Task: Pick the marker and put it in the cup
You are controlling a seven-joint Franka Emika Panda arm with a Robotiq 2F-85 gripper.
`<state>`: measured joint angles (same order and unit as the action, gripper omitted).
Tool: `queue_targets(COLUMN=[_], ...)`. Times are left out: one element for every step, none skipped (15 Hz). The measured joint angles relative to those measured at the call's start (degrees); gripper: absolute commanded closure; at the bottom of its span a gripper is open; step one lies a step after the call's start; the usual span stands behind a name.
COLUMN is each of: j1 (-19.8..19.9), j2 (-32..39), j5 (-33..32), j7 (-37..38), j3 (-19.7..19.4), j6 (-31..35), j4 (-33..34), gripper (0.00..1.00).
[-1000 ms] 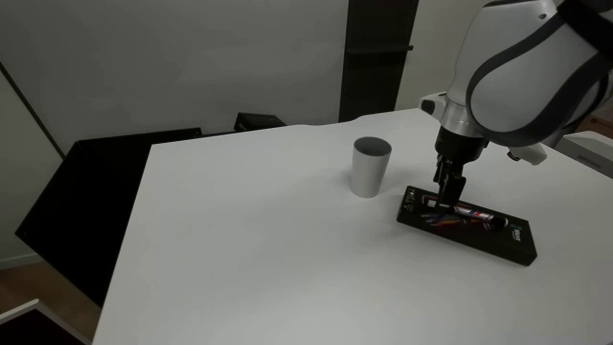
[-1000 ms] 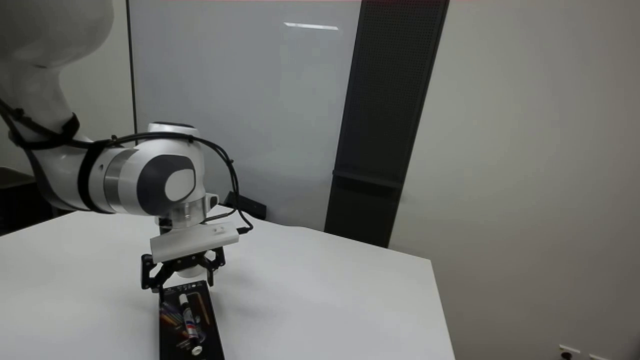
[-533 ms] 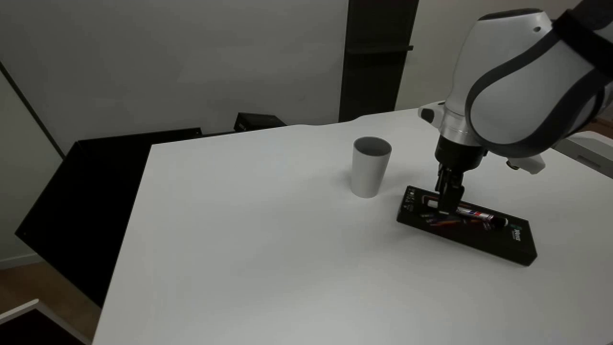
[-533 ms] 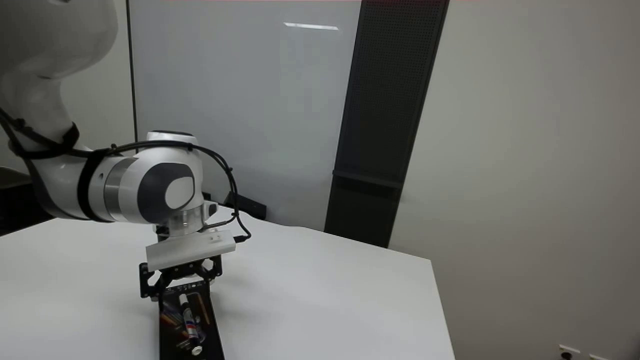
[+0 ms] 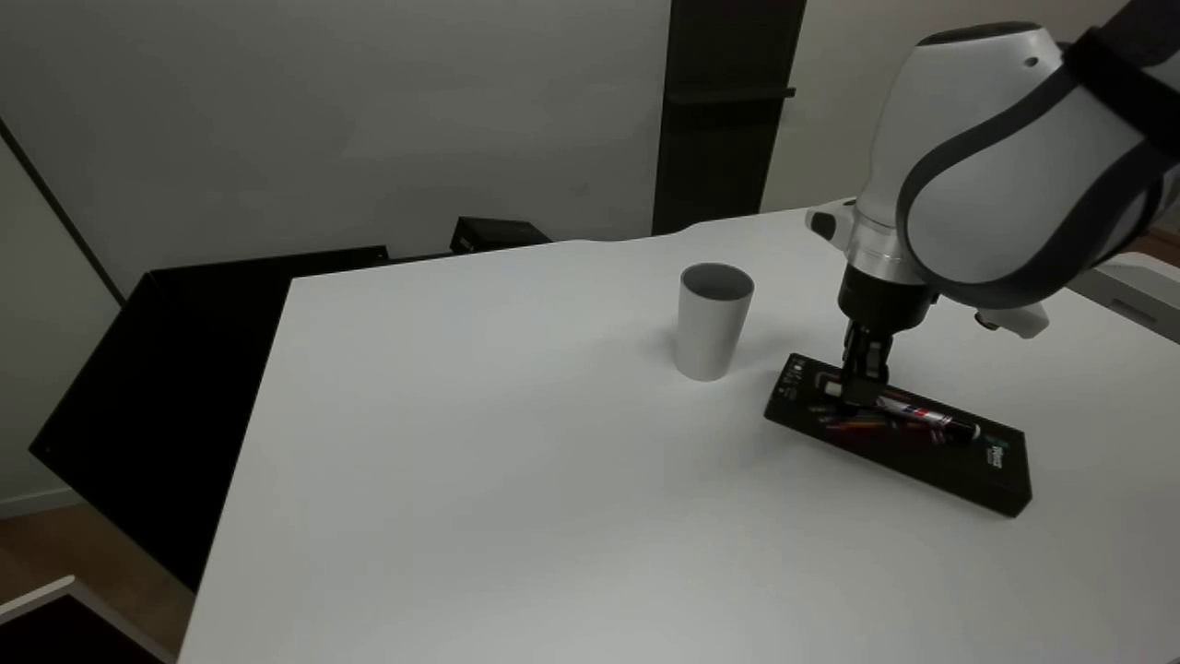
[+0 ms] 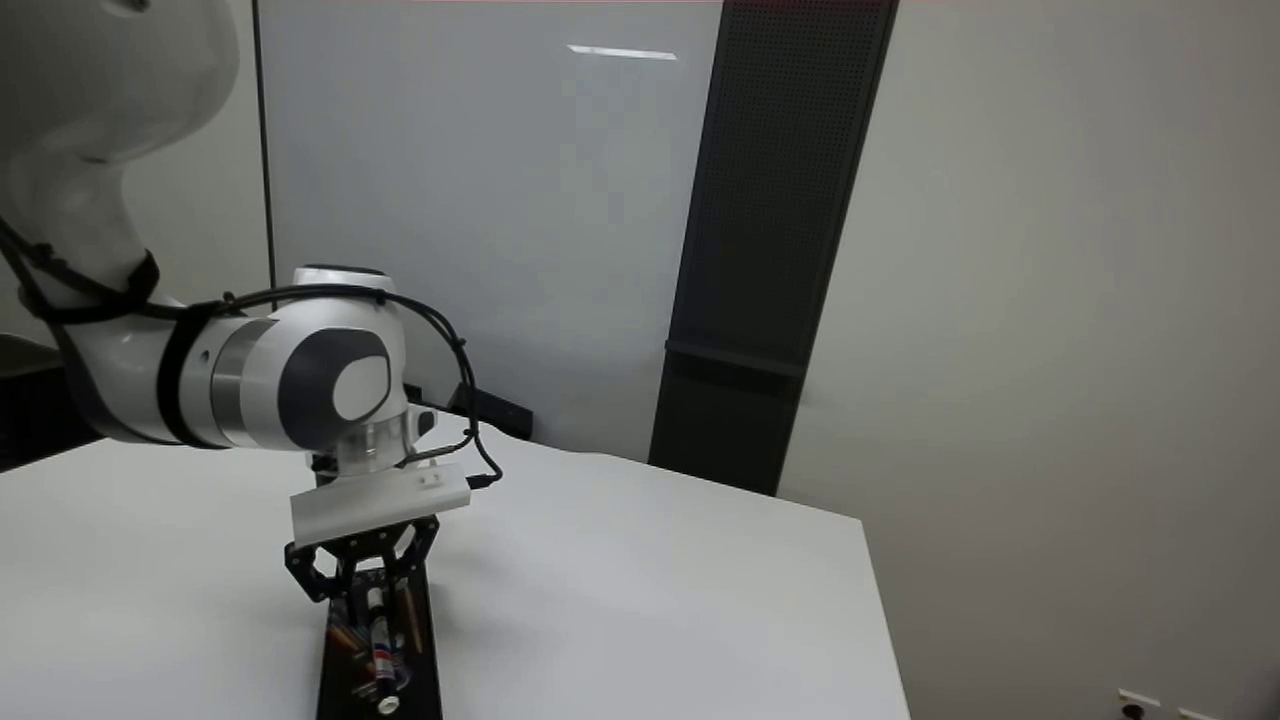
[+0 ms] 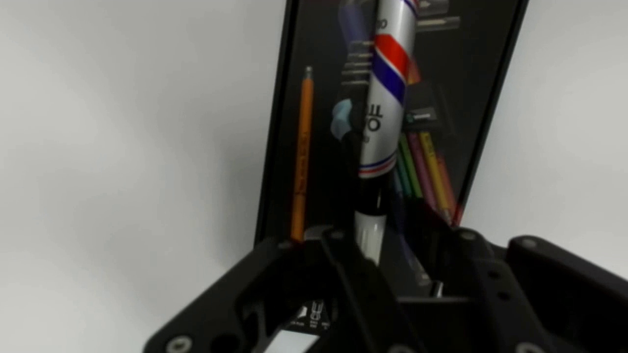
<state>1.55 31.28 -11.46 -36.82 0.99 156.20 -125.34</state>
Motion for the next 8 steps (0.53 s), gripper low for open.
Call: queue_targets(j1=[0.0, 0.0, 0.0, 0.0, 0.0, 0.1, 0.6, 1.8], j2=[0.0, 0.0, 0.0, 0.0, 0.0, 0.0, -0.1, -0.2], j5=[-0.1, -0.1, -0.2, -0.4, -0.5, -0.5, -0.3, 0.4], j7=[0.1, 0.2, 0.4, 0.6, 0.6, 0.6, 0.1, -1.2], j3=[0.0, 0.0, 0.0, -0.1, -0.1, 0.0, 0.6, 1.9], j6=[0.0, 0.0, -0.1, -0.1, -0.2, -0.6, -1.6, -3.3], j4=[0.1, 0.1, 0.2, 0.2, 0.3, 0.5, 0.9, 1.5], gripper=[0.93, 0.96, 0.93, 0.93, 0.93, 0.93, 0.93, 0.93])
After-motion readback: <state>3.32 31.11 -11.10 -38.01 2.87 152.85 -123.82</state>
